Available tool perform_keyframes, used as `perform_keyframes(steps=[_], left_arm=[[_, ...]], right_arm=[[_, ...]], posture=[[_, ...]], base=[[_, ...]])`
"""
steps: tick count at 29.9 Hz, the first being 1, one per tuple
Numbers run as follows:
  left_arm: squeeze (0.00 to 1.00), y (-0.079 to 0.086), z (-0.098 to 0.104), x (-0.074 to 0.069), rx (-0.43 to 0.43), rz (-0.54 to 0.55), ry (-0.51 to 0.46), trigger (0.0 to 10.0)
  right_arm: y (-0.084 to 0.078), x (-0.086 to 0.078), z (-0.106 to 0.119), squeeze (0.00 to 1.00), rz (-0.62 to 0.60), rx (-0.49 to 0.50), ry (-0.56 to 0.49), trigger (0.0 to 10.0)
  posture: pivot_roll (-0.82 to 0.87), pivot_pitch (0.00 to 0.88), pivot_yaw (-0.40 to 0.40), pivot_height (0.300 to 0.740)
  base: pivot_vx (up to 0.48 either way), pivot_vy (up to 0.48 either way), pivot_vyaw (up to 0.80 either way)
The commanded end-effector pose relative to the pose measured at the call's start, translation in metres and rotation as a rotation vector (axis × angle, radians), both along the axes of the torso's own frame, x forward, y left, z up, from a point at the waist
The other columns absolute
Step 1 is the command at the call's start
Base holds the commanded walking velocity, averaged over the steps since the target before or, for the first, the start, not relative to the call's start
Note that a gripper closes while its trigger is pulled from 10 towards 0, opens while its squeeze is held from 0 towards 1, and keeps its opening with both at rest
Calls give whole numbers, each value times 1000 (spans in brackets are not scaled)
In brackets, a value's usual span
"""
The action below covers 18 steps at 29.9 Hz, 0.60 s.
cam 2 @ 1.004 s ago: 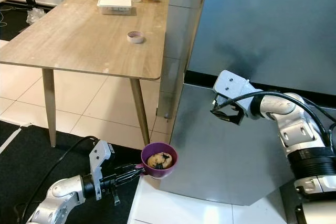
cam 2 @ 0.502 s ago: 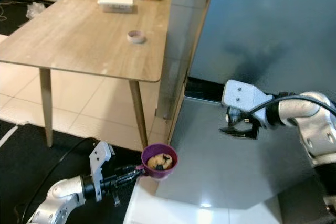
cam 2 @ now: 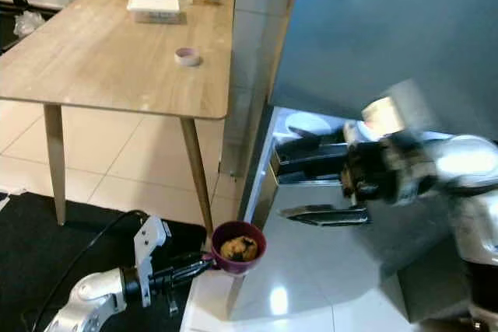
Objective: Restocking fridge
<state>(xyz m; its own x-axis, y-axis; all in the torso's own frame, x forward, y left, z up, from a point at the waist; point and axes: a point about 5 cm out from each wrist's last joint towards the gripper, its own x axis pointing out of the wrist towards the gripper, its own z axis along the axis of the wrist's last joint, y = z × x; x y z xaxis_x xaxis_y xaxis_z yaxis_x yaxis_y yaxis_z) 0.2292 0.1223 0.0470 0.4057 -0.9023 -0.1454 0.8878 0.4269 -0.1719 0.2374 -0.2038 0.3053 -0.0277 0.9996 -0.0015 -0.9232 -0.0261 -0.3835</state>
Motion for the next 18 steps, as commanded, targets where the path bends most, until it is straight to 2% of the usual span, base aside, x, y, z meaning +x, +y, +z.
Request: perform_keyframes(steps=[1,4,6,7,8,11,13,14,15,16,18], left_arm=[[0,-8,7,2,-25,-17,-36,10000],[0,-9,7,2,-28,-22,-36,10000],[0,-9,7,2,-27,-28,-34,10000],[0,-9,7,2,-27,-28,-34,10000],[0,-9,7,2,-27,-28,-34,10000],[0,-9,7,2,-26,-29,-34,10000],[0,-9,7,2,-26,-30,-35,10000],[0,-10,7,2,-26,-31,-35,10000],[0,-10,7,2,-26,-32,-36,10000],[0,-10,7,3,-27,-32,-36,10000],[0,-11,7,3,-28,-33,-36,10000]], right_arm=[[-1,-2,1,0,22,47,15,10000],[-1,-1,2,0,12,74,13,10000],[0,9,-7,0,-93,16,26,10000],[0,9,-7,0,-93,16,26,10000],[0,18,-11,0,-176,-3,25,10000],[-1,33,-17,0,-322,-42,14,10000],[-1,35,-18,0,-342,-51,14,10000],[-2,41,-18,0,-402,-65,14,10000],[-3,46,-18,0,-441,-73,14,8392],[-5,53,-17,0,-497,-80,16,0],[-7,57,-17,0,-544,-105,14,0]], posture=[[55,31,-105,740],[54,30,-103,740],[53,30,-100,740],[53,30,-100,740],[54,29,-99,740],[54,29,-99,740],[54,29,-99,740],[53,28,-98,740],[53,28,-98,740],[53,28,-98,740],[53,28,-98,740]], base=[[0,0,0],[0,0,0],[0,0,0],[0,0,0],[0,0,0],[0,0,0],[0,0,0],[0,0,0],[0,0,0],[0,0,0],[0,0,0]])
